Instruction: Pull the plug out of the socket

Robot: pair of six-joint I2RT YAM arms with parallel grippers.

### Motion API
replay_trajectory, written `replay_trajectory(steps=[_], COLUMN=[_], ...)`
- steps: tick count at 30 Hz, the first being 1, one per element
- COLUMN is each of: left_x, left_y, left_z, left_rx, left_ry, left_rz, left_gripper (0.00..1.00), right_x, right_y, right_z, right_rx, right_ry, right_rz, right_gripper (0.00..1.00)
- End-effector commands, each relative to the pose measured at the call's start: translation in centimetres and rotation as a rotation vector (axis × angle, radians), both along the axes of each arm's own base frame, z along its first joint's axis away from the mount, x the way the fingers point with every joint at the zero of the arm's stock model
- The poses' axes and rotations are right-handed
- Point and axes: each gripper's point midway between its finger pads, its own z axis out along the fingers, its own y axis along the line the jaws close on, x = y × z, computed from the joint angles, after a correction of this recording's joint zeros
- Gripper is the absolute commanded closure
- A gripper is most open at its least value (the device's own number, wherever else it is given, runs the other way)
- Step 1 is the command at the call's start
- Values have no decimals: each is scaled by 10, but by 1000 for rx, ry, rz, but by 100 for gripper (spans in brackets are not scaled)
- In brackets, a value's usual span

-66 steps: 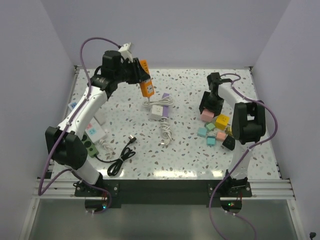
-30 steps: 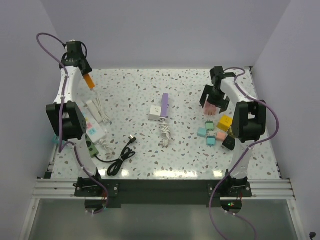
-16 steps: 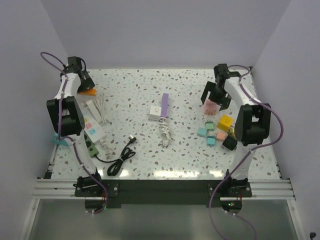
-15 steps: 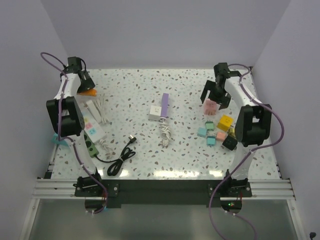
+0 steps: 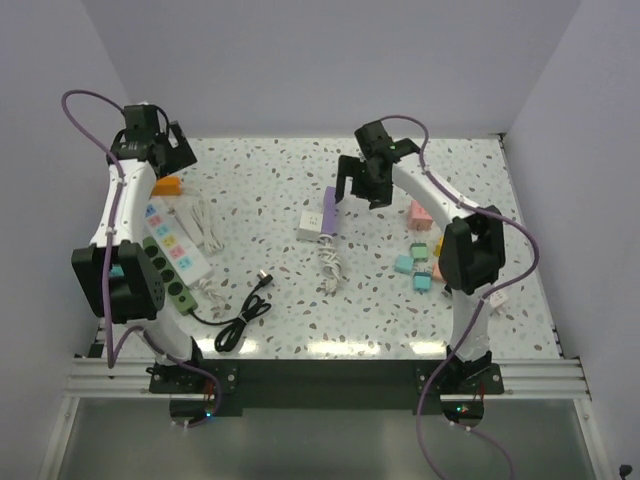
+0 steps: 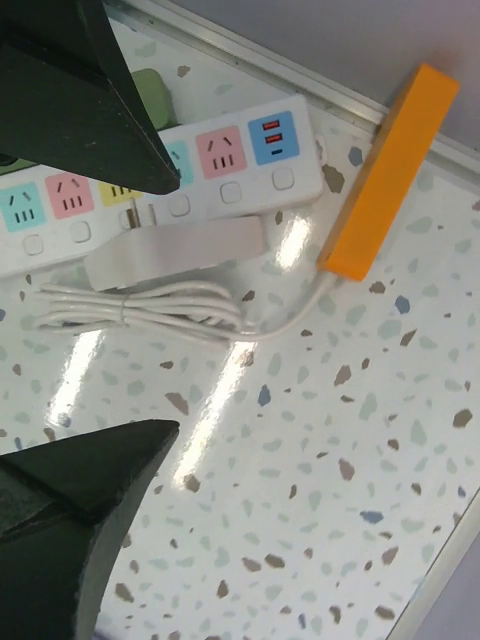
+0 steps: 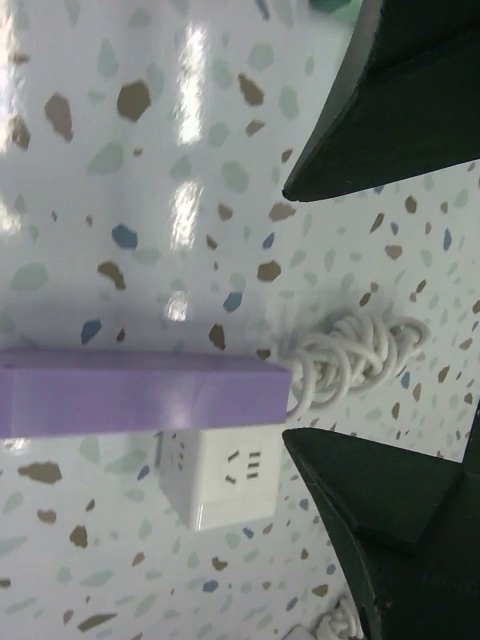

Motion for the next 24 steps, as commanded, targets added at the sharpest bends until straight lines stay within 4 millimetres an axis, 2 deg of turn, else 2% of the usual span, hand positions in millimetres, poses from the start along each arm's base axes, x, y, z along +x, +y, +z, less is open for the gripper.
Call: replay_trajectory(steps=[1,3,4,5,7,9,10,11,13,14,16,20,21,23,24], left_x=[-4,-9,-12,-18,-27,-39,-42,-50,-57,-62,-68,-77,-79,-81,-80], left_y=[-48,-78,-109,-130,-166,-185,-200,-207,-225,-228,-243,-261,-265,-269,-270], left_z=[29,27,27,24,17,2,5,-10,-14,-23,-25,-41,-44,-49,-50], left_rx=[-43,-57,-82,-100,-127,-164,-191,-211,-240,-256,-282,-312,-315,-320,-319], left_ry=[-98,-101,-102,-97,-78,-54,-82,-54,-63,-41,-49,-25,-23,-12,-13], left_rz=[-189,-310,-398,-468,-551,-587,-613,-629,-671,-666,-702,-734,-743,-751,-753], left_gripper=[0,0,0,0,0,0,0,0,0,0,0,0,0,0,0], right_x=[25,33,36,41,43,47,48,49,47,45,42,28,25,18,15], right_y=[34,50,55,60,64,67,67,71,75,77,78,75,76,77,80], right_z=[3,3,-14,-10,-27,-33,-44,-46,-55,-61,-67,-67,-68,-75,-67], right_rx=[117,129,112,104,95,88,75,84,93,95,98,118,128,165,205], right_ry=[-40,-53,-22,-39,-9,-9,7,11,37,51,63,83,83,88,76], right_rz=[-22,-9,-18,-23,-47,-66,-81,-78,-71,-66,-62,-34,-17,12,41], right_gripper=[2,2,2,2,2,2,2,2,2,5,11,45,72,94,100])
